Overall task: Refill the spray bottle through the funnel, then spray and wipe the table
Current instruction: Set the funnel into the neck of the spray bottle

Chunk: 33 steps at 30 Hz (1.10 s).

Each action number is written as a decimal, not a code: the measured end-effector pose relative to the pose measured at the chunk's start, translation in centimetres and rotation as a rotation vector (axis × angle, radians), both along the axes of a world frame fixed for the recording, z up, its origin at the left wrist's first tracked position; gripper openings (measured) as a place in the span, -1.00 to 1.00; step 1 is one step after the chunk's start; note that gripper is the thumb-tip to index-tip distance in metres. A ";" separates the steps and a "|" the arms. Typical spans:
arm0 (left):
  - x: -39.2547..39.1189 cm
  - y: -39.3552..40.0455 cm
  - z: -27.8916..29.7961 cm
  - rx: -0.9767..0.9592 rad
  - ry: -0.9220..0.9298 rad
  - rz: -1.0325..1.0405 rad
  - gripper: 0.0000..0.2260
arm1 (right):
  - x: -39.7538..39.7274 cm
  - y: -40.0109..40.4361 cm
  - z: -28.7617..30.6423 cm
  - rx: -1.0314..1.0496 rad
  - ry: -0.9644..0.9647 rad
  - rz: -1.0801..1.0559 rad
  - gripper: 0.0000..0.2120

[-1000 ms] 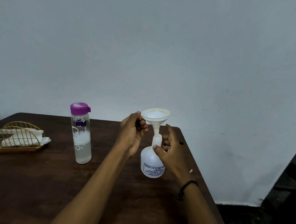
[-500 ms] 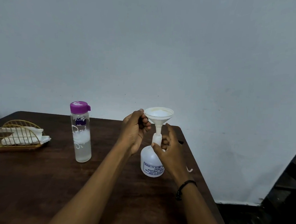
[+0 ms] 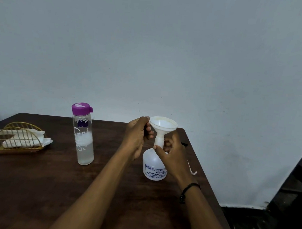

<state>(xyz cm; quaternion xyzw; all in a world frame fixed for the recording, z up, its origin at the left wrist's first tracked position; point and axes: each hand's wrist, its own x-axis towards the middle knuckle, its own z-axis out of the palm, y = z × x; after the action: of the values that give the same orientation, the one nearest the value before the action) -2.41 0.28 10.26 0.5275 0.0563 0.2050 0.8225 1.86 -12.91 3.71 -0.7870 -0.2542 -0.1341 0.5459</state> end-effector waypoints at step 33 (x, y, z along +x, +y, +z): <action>-3.6 4.2 -1.1 0.372 -0.001 0.214 -0.65 | -2.0 0.3 1.3 0.402 -0.376 -0.289 -0.58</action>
<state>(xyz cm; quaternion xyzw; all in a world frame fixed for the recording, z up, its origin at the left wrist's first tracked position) -5.98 4.46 9.14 0.6611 0.0730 0.2984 0.6846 -0.13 -12.59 5.04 -0.6526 -0.2043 -0.4011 0.6094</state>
